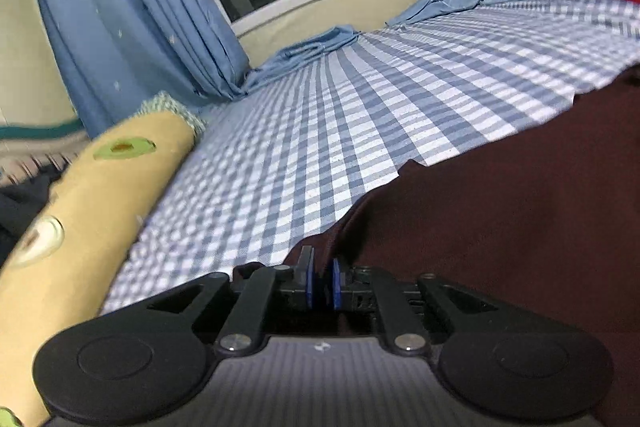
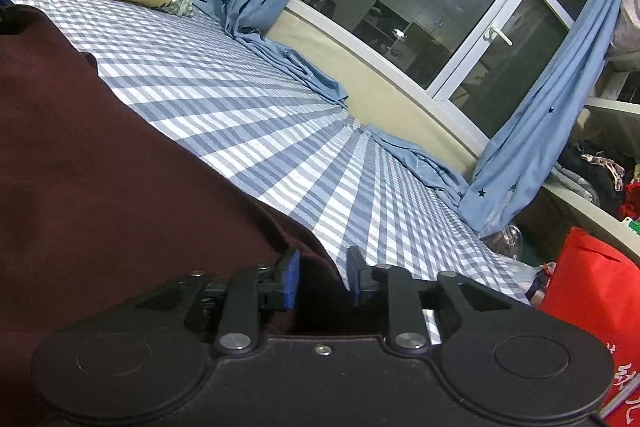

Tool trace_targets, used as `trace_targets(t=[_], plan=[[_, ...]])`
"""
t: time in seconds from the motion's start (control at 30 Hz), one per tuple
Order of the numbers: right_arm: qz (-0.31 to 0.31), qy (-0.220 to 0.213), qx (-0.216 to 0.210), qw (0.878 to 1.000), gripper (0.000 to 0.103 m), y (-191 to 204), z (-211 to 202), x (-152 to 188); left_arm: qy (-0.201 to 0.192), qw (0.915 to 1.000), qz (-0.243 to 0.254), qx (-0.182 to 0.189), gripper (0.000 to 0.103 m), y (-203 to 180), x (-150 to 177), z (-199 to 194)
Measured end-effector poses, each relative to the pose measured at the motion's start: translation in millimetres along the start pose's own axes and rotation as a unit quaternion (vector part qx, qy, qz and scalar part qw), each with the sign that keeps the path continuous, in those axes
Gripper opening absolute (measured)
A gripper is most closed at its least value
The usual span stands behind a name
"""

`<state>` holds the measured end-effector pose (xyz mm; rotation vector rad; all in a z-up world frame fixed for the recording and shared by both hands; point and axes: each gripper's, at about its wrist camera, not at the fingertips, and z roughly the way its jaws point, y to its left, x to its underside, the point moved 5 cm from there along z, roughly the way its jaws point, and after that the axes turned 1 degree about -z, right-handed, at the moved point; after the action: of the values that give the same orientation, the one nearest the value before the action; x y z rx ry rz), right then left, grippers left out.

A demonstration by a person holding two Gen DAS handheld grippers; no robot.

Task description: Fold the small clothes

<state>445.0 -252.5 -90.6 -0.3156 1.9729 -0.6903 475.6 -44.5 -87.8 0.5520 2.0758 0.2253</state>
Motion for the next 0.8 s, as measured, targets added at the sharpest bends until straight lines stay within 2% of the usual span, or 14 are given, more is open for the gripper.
trace_targets(t=[0.03,0.07,0.1,0.13,0.17,0.23,0.3,0.37,0.5,0.63,0.73,0.8], plan=[[0.002,0.002,0.001,1.0,0.038,-1,1,0,0.004,0.9999,-0.008,0.008,0.03,3,-1,-1],[0.005,0.004,0.001,1.0,0.045,-2,1,0,0.002,0.9997,-0.019,0.014,0.043,7,-3,-5],[0.008,0.005,-0.002,1.0,0.052,-3,2,0,-0.009,0.9993,-0.032,0.018,0.071,10,-6,-12],[0.011,0.005,-0.005,1.0,0.055,-4,2,0,-0.026,0.9982,-0.046,0.026,0.088,12,-9,-20],[0.013,0.004,-0.009,1.0,0.06,-5,2,0,-0.039,0.9972,-0.055,0.031,0.093,13,-11,-27],[0.015,0.002,-0.016,1.0,0.07,-5,1,0,-0.05,0.9963,-0.061,0.034,0.096,15,-13,-37],[0.018,-0.002,-0.012,1.0,0.09,-7,-1,-1,-0.047,0.9965,-0.06,0.036,0.099,16,-12,-40],[0.03,-0.004,-0.014,0.999,0.1,-12,-5,-1,-0.041,0.9968,-0.062,0.029,0.102,19,-8,-37],[0.057,0.007,0.017,0.998,0.102,-31,-6,6,0.003,0.9953,-0.094,-0.019,0.102,36,9,-12],[0.112,0.059,0.045,0.991,0.102,-51,12,20,0.052,0.9821,-0.177,-0.039,0.102,61,25,13],[0.147,0.093,0.055,0.983,0.102,-61,24,32,0.066,0.9716,-0.226,-0.028,0.102,76,32,20],[0.156,0.105,0.056,0.98,0.102,-62,29,36,0.066,0.9702,-0.232,-0.024,0.102,79,34,20]])
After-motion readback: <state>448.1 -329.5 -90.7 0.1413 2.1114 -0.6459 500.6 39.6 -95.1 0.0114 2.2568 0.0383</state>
